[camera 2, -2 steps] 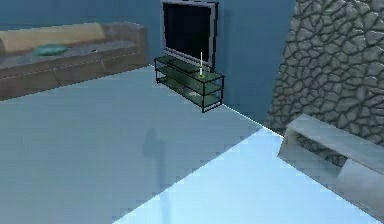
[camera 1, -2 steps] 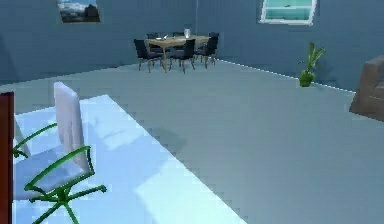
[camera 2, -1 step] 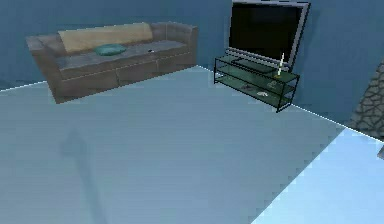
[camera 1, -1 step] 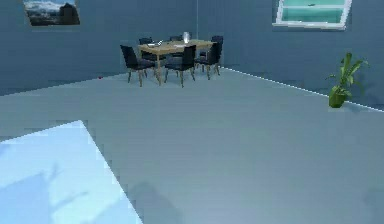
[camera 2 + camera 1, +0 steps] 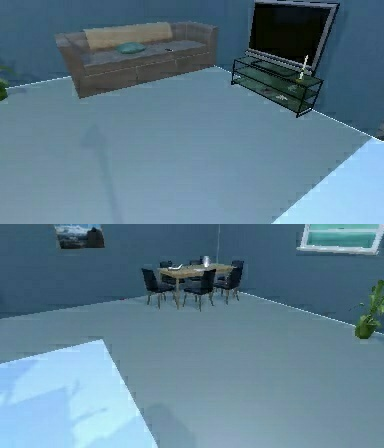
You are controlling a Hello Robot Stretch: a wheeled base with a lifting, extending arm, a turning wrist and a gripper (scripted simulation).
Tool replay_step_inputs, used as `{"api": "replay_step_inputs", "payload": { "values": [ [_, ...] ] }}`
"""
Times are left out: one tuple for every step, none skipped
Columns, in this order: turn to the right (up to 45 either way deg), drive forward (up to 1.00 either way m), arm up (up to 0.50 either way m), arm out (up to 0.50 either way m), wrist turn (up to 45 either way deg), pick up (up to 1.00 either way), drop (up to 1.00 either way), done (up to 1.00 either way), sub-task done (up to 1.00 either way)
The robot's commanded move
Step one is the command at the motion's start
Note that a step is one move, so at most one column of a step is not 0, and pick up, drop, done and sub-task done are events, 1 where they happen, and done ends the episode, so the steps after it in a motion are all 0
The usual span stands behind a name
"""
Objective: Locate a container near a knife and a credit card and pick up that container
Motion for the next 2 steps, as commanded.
{"api": "replay_step_inputs", "payload": {
  "values": [
    [0.0, 0.45, 0.0, 0.0, 0.0, 0.0, 0.0, 0.0, 0.0],
    [-30.0, 0.0, 0.0, 0.0, 0.0, 0.0, 0.0, 0.0, 0.0]
  ]
}}
